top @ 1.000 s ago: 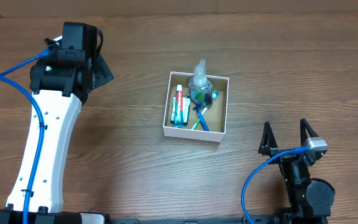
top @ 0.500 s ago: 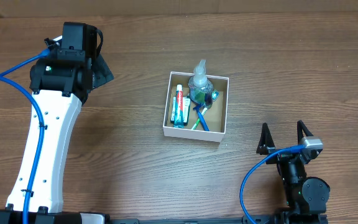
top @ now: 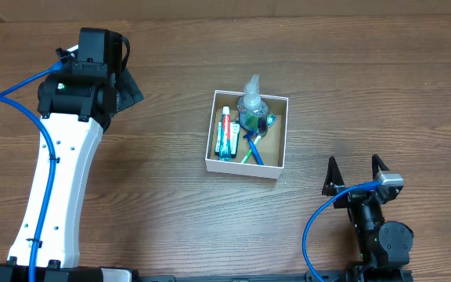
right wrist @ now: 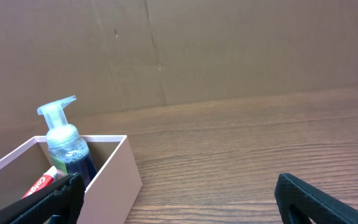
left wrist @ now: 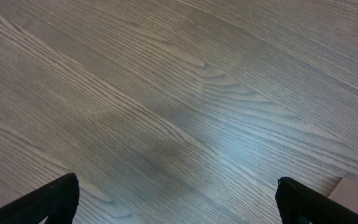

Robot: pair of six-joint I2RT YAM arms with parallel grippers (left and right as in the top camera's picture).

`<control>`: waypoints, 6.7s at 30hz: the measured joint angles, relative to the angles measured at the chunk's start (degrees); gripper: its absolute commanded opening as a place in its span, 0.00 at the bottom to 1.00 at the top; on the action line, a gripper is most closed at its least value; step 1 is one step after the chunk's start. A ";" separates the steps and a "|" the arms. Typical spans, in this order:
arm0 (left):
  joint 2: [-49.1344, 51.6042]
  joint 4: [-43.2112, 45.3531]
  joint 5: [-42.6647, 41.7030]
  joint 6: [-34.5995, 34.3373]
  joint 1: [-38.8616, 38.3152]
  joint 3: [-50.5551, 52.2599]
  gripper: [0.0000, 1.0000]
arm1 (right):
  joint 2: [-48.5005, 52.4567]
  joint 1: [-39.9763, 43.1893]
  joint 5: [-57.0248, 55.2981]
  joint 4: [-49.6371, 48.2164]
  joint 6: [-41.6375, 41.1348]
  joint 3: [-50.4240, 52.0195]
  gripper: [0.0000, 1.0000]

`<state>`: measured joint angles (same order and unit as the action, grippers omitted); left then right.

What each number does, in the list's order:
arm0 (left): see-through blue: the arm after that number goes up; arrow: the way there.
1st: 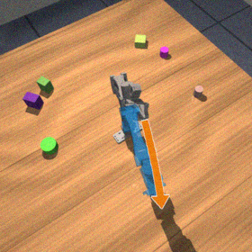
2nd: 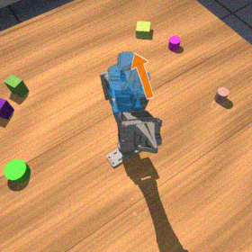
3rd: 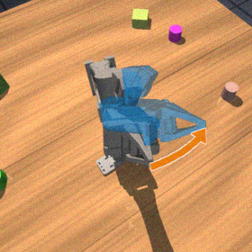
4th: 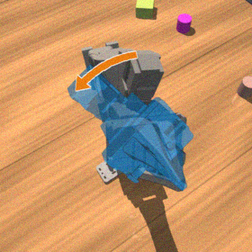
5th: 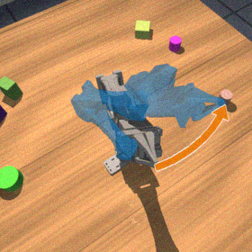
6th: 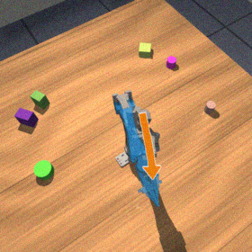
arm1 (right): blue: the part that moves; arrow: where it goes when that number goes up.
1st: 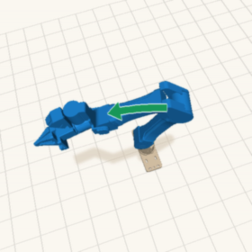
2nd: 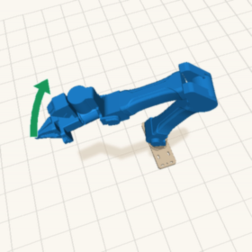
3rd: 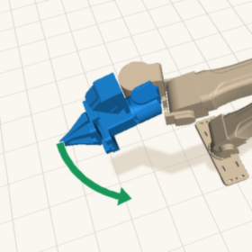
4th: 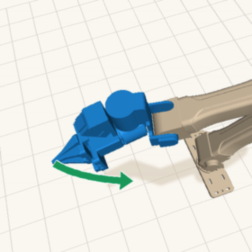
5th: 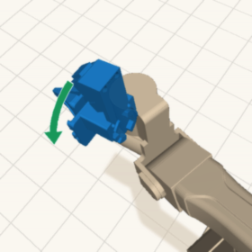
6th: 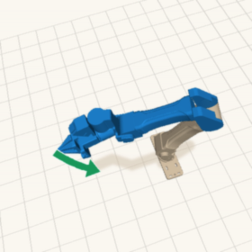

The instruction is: Pack container

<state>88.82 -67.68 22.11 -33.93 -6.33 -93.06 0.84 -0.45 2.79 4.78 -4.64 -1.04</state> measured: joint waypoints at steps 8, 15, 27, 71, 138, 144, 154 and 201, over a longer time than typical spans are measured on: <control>0.00 0.00 0.00 0.00 0.00 0.00 1.00 | 0.00 0.00 -0.04 0.02 0.00 0.00 1.00; 0.00 0.00 0.00 0.00 0.00 0.00 1.00 | 0.00 -0.02 -0.04 0.02 -0.02 0.00 1.00; -2.73 0.00 0.00 0.00 -0.61 0.07 1.00 | 0.00 0.00 -0.04 0.02 -0.02 0.00 1.00; -87.93 -11.41 0.07 -0.02 -5.20 15.93 1.00 | 0.00 0.00 -0.07 0.04 -0.02 0.00 1.00; -87.95 63.52 -18.93 36.72 -5.20 92.56 1.00 | -0.11 0.00 -0.07 0.31 0.00 0.00 1.00; -87.95 63.36 -19.15 36.72 -5.20 92.56 1.00 | -0.11 0.00 -0.07 0.31 0.00 0.00 1.00; -87.95 63.36 -19.15 36.72 -5.20 92.56 1.00 | -0.11 0.00 -0.07 0.28 0.00 0.00 1.00; -87.95 63.36 -19.15 36.74 -5.20 92.56 1.00 | -0.11 0.00 -0.04 0.31 -0.02 0.00 1.00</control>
<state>0.86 -4.32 2.96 2.81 -11.53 -0.49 0.73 -0.45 2.74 5.08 -4.67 -1.04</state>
